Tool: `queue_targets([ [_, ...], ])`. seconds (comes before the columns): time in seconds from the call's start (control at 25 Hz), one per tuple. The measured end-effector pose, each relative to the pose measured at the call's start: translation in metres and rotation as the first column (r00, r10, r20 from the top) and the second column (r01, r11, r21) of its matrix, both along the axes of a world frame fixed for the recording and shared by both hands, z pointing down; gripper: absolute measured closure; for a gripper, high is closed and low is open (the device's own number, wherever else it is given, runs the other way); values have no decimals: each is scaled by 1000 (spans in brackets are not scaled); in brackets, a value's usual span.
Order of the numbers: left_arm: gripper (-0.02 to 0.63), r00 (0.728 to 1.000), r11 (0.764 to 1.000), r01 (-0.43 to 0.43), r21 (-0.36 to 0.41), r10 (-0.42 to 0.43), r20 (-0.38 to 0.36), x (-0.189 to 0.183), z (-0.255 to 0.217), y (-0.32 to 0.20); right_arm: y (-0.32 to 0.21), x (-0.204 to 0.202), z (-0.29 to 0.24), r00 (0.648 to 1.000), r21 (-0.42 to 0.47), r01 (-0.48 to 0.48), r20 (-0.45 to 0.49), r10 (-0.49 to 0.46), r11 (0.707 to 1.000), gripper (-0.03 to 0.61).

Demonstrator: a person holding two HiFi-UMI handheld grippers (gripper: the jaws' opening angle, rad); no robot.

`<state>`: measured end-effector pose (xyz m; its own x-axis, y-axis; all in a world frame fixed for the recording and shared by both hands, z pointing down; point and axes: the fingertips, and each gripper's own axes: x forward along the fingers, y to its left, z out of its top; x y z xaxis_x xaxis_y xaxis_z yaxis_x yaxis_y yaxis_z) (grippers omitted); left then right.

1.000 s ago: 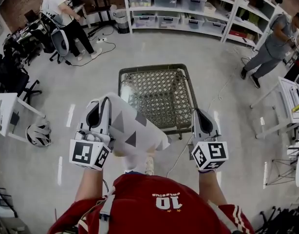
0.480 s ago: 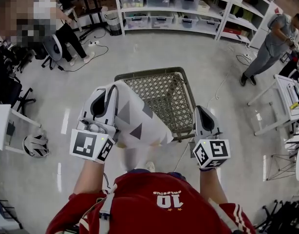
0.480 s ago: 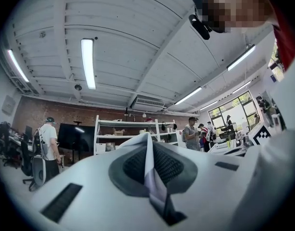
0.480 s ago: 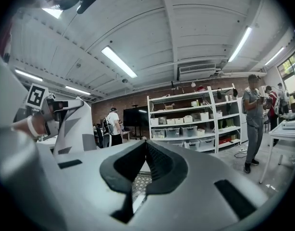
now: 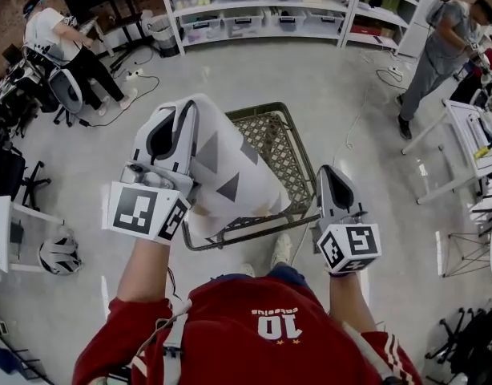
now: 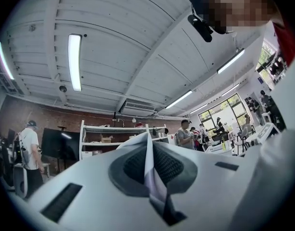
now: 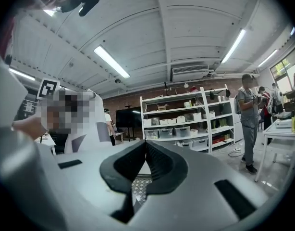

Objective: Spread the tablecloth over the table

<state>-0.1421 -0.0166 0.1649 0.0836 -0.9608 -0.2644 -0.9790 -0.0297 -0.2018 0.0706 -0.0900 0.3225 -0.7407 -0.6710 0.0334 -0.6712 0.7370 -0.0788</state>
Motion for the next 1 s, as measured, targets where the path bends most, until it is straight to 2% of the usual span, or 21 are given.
queue_targets([
  [0.08, 601, 1000, 1000, -13, 3, 13, 11, 7, -4, -25, -18, 4, 2, 1000, -4, -3, 10, 3, 1000, 563],
  [0.28, 601, 999, 999, -32, 0, 32, 3, 30, -25, -129, -113, 19, -18, 1000, -9, 10, 19, -10, 1000, 563],
  [0.52, 601, 998, 998, -65, -9, 65, -25, 52, -15, -215, -192, 34, -17, 1000, -7, -14, 18, 14, 1000, 563],
  [0.8, 601, 991, 991, -130, -26, 129, -23, 85, -6, -313, -276, 71, -14, 995, -20, -103, 9, 103, 995, 563],
  [1.0, 601, 984, 984, -178, -29, 177, -12, 116, 1, -380, -328, 107, -33, 987, 23, -160, 25, 159, 987, 563],
])
